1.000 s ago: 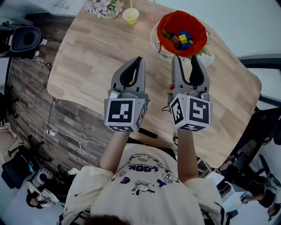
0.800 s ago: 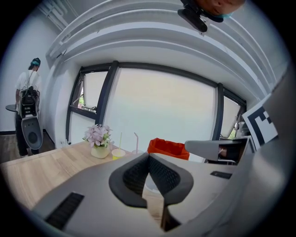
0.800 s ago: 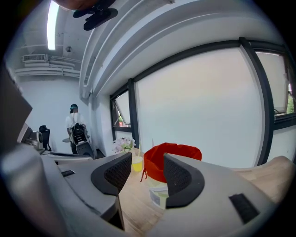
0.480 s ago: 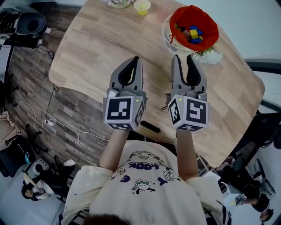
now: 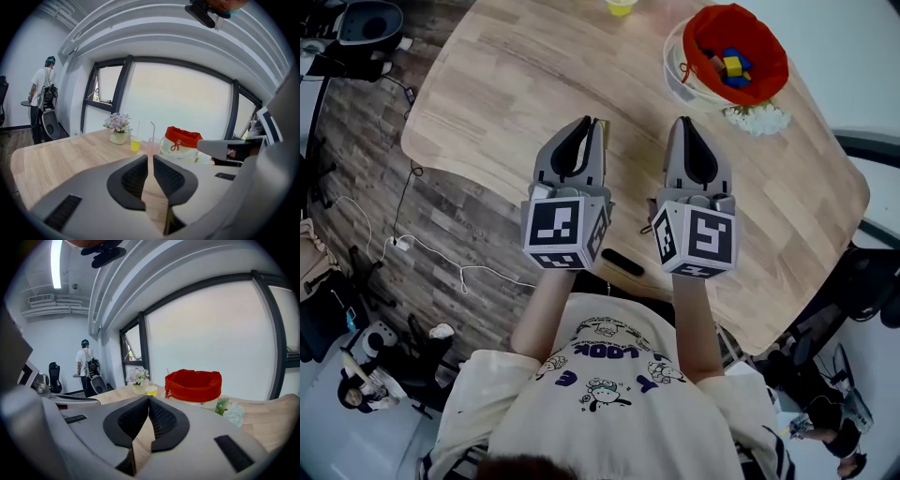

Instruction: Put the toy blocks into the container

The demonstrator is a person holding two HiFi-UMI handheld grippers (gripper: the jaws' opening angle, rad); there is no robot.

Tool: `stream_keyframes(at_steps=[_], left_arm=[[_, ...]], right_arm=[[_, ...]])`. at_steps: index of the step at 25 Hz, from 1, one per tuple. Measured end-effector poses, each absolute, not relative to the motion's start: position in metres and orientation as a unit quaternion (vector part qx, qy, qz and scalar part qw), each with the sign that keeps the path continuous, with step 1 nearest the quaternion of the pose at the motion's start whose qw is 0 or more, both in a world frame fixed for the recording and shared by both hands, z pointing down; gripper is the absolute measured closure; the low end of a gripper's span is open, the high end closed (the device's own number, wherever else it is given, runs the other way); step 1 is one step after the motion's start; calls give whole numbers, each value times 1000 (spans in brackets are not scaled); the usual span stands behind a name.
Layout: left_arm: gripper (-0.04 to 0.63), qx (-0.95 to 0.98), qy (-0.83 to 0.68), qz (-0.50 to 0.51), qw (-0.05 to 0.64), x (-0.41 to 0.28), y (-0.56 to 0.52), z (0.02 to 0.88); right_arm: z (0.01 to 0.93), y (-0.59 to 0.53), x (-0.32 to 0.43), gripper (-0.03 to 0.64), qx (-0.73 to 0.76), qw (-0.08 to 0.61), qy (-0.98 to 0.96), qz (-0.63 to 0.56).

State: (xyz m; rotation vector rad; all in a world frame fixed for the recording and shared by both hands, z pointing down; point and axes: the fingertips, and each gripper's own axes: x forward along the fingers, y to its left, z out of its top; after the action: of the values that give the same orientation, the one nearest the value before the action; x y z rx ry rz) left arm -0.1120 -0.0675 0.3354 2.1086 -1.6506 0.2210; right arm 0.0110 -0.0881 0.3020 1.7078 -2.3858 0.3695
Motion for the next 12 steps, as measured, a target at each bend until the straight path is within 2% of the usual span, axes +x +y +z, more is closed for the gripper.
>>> stream_keyframes(at_steps=[12], left_arm=[[528,754,-597,102,255,-110,-66,373]], right_arm=[[332,-84,1,614,555,119,-810,148]])
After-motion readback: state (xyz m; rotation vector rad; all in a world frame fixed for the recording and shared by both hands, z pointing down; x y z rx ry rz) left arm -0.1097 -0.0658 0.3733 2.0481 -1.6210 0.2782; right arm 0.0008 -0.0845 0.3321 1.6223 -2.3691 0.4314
